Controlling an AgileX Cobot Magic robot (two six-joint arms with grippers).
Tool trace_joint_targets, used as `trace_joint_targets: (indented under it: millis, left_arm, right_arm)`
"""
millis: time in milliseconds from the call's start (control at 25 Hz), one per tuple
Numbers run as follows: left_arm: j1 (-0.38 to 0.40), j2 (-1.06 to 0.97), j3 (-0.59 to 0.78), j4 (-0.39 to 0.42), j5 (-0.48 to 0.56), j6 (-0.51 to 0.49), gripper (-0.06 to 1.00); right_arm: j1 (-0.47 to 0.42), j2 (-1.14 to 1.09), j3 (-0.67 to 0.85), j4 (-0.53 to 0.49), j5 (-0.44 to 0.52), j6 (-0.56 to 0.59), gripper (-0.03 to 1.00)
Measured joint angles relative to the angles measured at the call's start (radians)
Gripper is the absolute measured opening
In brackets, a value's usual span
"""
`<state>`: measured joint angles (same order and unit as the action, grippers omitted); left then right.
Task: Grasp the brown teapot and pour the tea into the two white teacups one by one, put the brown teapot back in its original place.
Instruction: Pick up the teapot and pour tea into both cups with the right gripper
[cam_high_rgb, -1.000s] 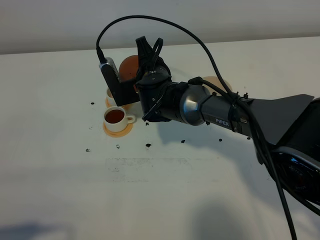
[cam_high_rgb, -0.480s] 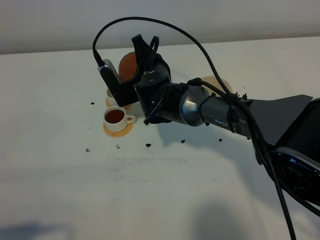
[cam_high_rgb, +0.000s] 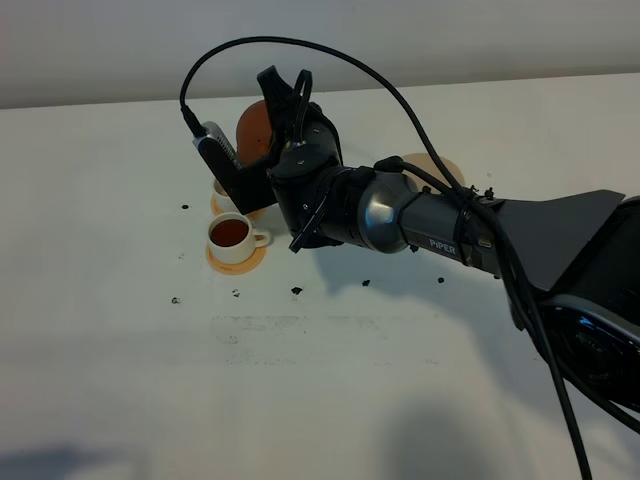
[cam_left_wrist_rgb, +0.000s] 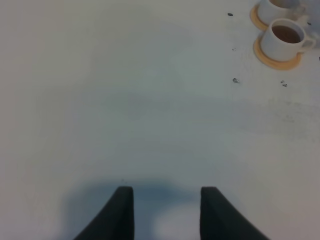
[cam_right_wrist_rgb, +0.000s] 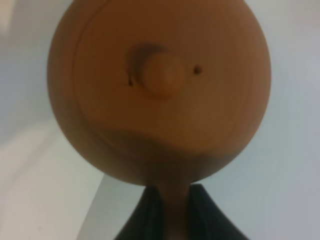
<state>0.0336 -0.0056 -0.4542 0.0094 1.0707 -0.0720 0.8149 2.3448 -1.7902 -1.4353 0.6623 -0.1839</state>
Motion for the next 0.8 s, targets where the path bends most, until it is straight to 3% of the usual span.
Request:
trace_joint_targets:
  millis: [800]
  left_arm:
    - [0.000, 0.000, 0.000, 0.000, 0.000, 0.000, 0.31]
  right_arm:
    - [0.011, 0.000, 0.000, -0.054, 0.001, -0.051, 0.09]
